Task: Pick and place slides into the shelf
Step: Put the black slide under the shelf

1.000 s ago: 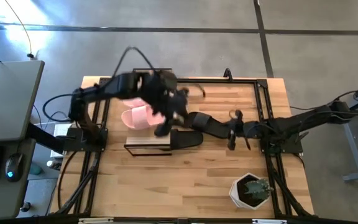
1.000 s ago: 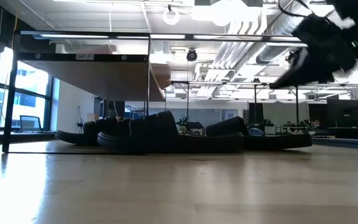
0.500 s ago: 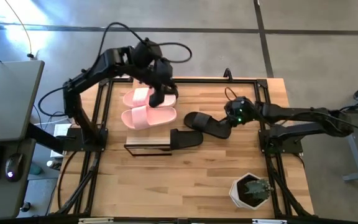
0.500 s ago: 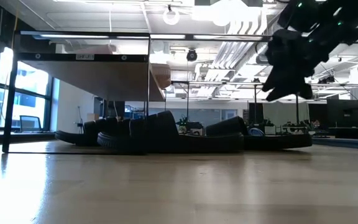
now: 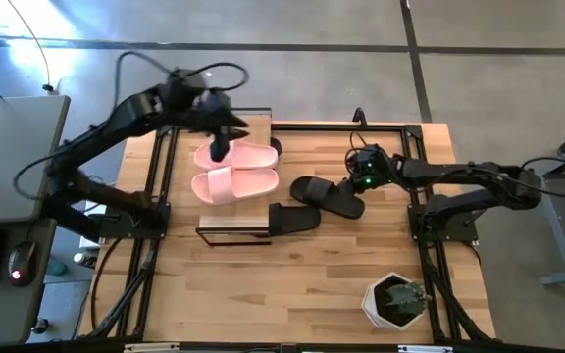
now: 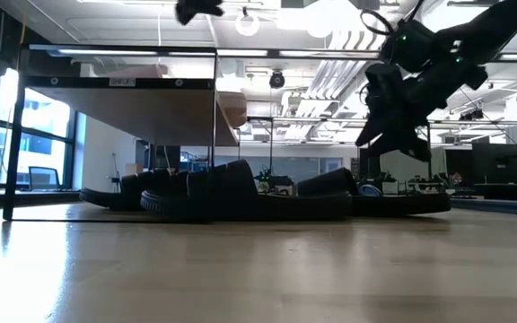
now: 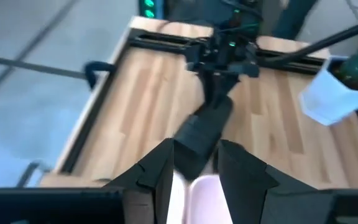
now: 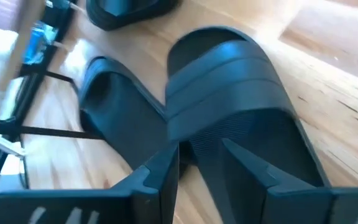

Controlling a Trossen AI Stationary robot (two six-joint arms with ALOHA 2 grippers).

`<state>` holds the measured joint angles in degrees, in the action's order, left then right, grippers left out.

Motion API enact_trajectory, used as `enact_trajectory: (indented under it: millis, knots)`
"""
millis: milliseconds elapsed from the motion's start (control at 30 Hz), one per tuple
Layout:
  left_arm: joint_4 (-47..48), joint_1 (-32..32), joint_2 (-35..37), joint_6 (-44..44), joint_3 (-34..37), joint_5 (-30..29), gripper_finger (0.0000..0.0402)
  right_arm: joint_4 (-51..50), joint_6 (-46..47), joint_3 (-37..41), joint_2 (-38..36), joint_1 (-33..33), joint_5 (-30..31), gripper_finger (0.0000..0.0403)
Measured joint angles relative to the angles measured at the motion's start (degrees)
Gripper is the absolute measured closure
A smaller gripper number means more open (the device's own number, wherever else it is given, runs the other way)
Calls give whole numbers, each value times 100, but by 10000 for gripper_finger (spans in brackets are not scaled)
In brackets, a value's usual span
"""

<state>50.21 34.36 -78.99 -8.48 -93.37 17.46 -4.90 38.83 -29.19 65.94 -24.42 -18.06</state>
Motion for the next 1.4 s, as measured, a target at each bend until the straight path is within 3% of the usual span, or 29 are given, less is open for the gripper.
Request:
enact_trajectory:
  millis: [233, 433, 567, 933, 1400]
  knots:
    - [-834, 365, 1625, 343, 1716, -331, 291, 277, 146, 0, 646, -49, 20, 319]
    - [-1088, 392, 2683, 425, 2430, -1165, 291, 747, 342, -41, 1111, -107, 59, 329]
    - [-1103, 390, 3123, 446, 2628, -1321, 291, 723, 271, -370, 1536, -156, 48, 330]
    - [-1059, 388, 3450, 578, 2864, -1345, 291, 172, -435, -1894, 2843, 143, 0, 330]
    - [-1066, 388, 3426, 578, 2862, -1347, 291, 178, -647, -2694, 3591, 923, -144, 330]
